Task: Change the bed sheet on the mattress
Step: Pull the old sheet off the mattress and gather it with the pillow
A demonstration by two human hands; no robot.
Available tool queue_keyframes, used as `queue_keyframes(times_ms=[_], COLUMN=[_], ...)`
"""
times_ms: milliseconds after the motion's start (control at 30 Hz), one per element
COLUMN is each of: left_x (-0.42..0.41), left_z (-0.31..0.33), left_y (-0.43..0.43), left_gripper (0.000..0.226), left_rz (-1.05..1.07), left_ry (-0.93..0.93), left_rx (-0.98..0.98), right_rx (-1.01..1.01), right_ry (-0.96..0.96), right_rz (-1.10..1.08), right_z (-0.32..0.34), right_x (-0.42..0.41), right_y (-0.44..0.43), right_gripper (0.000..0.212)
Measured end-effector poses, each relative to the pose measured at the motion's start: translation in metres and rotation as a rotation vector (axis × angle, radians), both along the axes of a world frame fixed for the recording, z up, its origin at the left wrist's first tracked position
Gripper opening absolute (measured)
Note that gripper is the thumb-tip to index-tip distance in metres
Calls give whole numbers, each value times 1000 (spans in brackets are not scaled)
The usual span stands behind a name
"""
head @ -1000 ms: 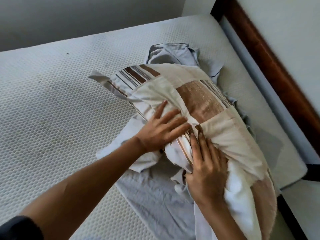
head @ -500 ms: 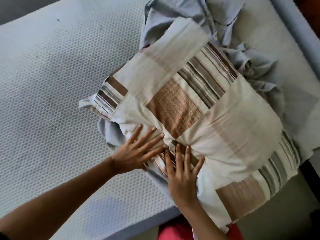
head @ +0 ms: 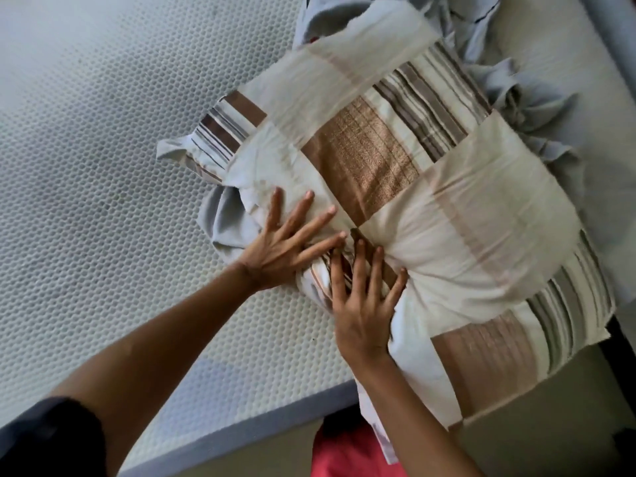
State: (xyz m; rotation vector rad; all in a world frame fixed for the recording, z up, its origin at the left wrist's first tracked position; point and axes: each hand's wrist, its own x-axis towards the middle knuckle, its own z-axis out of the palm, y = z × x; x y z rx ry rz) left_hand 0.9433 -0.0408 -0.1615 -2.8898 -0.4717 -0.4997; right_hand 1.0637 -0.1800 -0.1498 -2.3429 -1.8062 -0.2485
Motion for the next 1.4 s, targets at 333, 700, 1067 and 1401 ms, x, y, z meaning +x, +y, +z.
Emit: queue_keyframes(times_ms=[333,700,1067,1401], left_x=[71,75,-74,-303], left_z=[140,326,461,538], left_y=[7,-97,-209,-324], left_gripper=[62,35,37,48], left_rz=[-14,134,505,890], left_ry=[22,-163,-264,-279], left_rx=[-146,-131,59,267], right_rx=[-72,150,320,472], right_ry=[149,150,148,211], right_rz=[64,270,726,1195], right_z=[158,342,460,530], right_x=[75,102,-13,-243], right_y=[30,-54,-106,-135], right_gripper=[54,36,51,34])
